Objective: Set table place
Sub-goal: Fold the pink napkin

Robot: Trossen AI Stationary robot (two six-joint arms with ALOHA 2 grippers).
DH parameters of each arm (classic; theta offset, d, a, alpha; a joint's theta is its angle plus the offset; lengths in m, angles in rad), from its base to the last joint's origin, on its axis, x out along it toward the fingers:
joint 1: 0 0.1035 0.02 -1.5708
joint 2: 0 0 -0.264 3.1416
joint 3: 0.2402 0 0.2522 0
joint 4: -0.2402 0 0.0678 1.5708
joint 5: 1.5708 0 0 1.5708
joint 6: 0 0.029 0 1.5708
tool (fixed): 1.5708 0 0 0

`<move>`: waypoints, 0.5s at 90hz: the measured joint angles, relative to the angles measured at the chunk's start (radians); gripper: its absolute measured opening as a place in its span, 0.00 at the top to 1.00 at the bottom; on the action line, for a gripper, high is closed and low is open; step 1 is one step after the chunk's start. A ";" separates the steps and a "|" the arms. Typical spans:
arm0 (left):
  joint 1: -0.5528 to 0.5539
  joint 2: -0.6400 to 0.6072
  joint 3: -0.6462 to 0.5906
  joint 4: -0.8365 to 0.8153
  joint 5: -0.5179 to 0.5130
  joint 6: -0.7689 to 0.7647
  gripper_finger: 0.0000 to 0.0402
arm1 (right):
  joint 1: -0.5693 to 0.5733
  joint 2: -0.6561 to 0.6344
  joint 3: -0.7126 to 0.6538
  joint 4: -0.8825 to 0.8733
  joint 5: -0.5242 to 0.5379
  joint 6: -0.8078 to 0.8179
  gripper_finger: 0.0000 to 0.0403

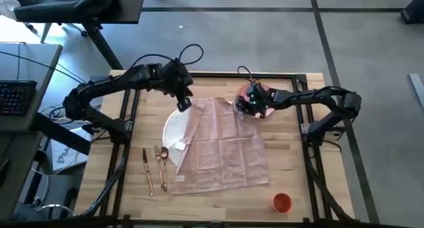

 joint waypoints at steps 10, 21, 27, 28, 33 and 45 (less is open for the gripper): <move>0.000 0.000 0.000 -0.001 0.000 0.000 1.00 | -0.019 -0.041 0.000 0.028 0.040 0.077 0.72; -0.001 0.000 0.000 -0.002 0.001 0.000 1.00 | -0.027 -0.081 0.001 -0.083 0.179 0.242 0.72; -0.001 0.000 0.000 -0.001 0.000 0.000 1.00 | -0.015 -0.088 0.000 -0.157 0.251 0.370 0.72; -0.001 0.000 0.000 -0.001 0.000 0.000 1.00 | -0.012 -0.089 0.000 -0.165 0.258 0.384 0.72; -0.001 0.000 -0.001 -0.001 0.001 0.003 1.00 | -0.002 -0.093 -0.001 -0.177 0.268 0.409 0.72; 0.010 0.000 -0.047 0.015 0.057 0.003 1.00 | 0.013 -0.101 -0.001 -0.183 0.264 0.393 0.72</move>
